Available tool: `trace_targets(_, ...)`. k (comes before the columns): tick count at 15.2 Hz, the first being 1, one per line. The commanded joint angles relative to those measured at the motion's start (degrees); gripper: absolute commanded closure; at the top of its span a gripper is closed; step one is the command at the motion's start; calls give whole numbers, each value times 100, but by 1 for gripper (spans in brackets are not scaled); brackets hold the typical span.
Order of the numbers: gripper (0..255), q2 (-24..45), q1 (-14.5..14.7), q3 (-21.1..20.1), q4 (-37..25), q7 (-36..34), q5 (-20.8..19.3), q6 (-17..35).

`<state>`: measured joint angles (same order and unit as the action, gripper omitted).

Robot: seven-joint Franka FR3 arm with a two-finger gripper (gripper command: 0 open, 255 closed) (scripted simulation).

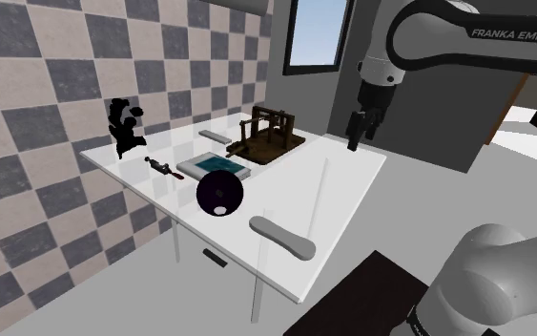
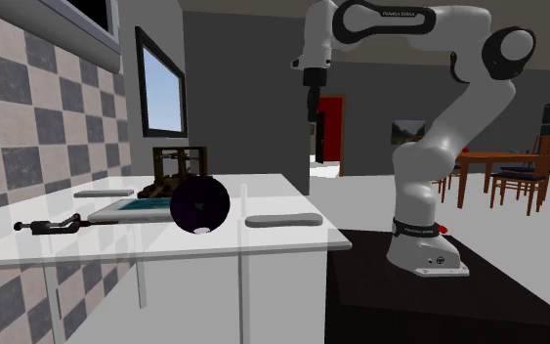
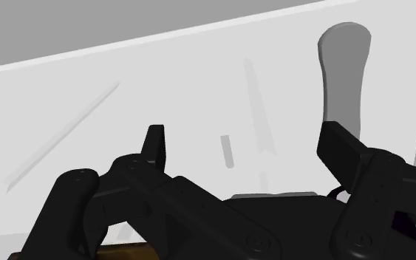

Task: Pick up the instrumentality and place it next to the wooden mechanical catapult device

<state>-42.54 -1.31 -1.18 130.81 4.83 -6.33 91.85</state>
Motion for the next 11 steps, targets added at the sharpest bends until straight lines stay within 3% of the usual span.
trace_targets(1, 0, 0, 0, 0, 0, 0, 0, 0)
trace_targets(11, 0, 672, 396, -453, 1025, -420, 480, 1494)
